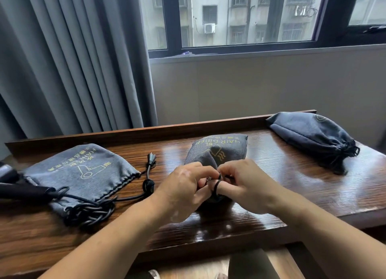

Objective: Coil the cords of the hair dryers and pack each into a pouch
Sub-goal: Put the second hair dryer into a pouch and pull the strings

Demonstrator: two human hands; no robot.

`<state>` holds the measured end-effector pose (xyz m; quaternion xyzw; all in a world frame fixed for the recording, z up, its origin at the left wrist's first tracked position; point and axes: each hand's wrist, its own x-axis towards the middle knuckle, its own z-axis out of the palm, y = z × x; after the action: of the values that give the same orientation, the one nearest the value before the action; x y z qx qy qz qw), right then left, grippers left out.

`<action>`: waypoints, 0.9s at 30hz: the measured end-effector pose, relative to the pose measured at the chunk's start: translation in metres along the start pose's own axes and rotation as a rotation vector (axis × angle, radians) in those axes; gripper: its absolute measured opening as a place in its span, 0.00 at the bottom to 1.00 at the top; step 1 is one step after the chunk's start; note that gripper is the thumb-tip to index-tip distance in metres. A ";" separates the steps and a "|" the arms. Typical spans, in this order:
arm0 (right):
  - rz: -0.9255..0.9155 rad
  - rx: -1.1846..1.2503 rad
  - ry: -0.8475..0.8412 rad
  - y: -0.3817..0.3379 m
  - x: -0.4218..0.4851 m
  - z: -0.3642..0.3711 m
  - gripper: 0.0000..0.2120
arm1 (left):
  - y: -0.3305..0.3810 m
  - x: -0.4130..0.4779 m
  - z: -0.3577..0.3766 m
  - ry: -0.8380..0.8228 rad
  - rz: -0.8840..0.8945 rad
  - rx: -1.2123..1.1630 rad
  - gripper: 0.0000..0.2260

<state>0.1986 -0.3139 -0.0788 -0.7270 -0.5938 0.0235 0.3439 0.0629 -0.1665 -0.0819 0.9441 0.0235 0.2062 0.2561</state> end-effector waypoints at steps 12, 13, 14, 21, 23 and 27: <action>-0.012 -0.209 -0.002 0.008 -0.023 0.008 0.08 | 0.003 -0.022 0.020 0.076 -0.111 -0.174 0.05; -0.012 -0.172 -0.008 0.008 -0.025 0.008 0.08 | 0.003 -0.024 0.018 0.062 -0.131 -0.221 0.07; -0.007 -0.111 -0.017 0.007 -0.027 0.007 0.08 | 0.003 -0.025 0.016 0.035 -0.162 -0.265 0.10; 0.037 -0.065 -0.061 0.031 -0.050 -0.001 0.12 | -0.021 -0.037 0.004 -0.038 -0.390 -0.289 0.16; 0.001 -0.187 -0.065 0.039 -0.057 -0.001 0.15 | -0.020 -0.039 0.000 -0.021 -0.348 -0.133 0.17; -0.119 -0.341 -0.051 0.041 -0.062 -0.009 0.13 | -0.017 -0.037 -0.003 0.005 -0.301 0.004 0.16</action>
<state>0.2193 -0.3751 -0.1163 -0.7377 -0.6395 -0.0795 0.2013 0.0292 -0.1558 -0.1014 0.9300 0.1657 0.1677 0.2820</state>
